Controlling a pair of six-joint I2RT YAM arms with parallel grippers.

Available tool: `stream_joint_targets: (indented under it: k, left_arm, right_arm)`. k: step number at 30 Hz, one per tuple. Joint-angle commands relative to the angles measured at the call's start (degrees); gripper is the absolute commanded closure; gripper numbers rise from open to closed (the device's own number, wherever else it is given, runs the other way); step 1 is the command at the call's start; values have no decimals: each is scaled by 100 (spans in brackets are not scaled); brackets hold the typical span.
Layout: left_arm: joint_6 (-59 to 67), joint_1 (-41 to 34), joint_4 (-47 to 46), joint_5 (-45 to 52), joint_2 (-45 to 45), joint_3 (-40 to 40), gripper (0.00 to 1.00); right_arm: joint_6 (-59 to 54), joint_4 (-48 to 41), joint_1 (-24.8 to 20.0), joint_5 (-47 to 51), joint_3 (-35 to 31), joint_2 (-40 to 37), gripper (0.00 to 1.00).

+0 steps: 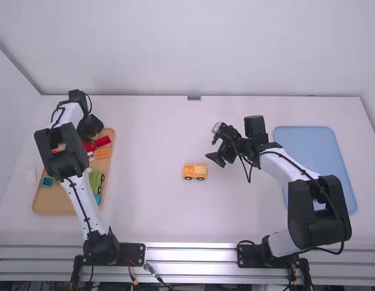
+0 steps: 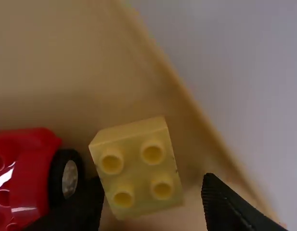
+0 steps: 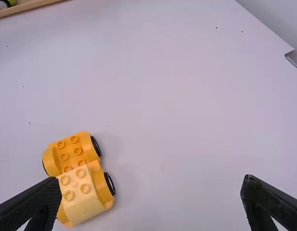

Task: Assemble lego blocks to make yellow taxi

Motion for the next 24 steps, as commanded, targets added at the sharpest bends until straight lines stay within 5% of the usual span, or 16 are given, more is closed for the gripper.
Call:
stream_joint_targets:
  k: [1, 6, 19, 24]
  left_arm:
    - [-79, -37, -17, -44, 4, -66, 50]
    - [-79, -35, 57, -105, 4, -72, 59]
    - [-11, -37, 114, -297, 4, -74, 51]
    - [87, -37, 116, -299, 4, -74, 67]
  right_arm:
    - [35, -2, -11, -50, 44, -22, 1]
    - [168, 2, -13, -50, 44, -22, 1]
    - [164, -2, -11, -50, 44, -22, 1]
    - [186, -2, -11, -46, 44, -22, 1]
